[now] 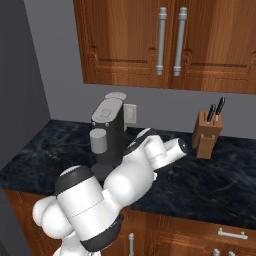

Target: Take a sugar cube from the saucer and place it inside the coffee. Then, grab milk from the fridge and place it next to the coffee on the counter to sweeten the coffee.

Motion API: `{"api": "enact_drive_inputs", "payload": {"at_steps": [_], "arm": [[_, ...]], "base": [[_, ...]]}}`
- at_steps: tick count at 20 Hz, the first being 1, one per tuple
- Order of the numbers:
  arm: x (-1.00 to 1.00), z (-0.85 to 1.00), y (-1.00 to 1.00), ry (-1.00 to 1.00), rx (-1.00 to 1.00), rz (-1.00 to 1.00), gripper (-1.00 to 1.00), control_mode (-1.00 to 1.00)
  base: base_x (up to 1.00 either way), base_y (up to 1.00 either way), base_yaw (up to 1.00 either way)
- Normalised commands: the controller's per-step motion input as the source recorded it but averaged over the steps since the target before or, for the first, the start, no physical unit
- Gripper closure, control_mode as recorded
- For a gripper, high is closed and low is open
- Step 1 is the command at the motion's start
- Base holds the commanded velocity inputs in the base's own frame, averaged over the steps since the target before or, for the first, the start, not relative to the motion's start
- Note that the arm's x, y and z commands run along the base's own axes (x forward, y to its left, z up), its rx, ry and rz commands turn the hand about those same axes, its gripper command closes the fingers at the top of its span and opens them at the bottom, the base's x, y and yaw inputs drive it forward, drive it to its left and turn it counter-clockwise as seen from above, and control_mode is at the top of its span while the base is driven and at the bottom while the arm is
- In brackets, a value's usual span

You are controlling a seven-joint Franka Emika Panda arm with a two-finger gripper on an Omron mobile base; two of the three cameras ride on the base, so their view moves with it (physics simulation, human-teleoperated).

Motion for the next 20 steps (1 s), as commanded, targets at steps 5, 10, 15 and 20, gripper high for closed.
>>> {"api": "enact_drive_inputs", "payload": {"at_steps": [5, 10, 15, 20], "arm": [[-0.06, 0.02, 0.11, -0.02, -0.01, 0.04, -1.00, -1.00], [-0.28, 0.16, 0.24, -0.11, -0.07, 0.06, -1.00, -1.00], [-0.24, 0.17, 0.16, -0.13, -0.06, 0.05, -1.00, -1.00], [-0.43, 0.28, 0.02, -0.14, -0.06, 0.04, -1.00, -1.00]], "base": [[0.00, 0.00, 0.00], [0.00, 0.00, 0.00], [0.00, 0.00, 0.00], [0.00, 0.00, 0.00]]}}
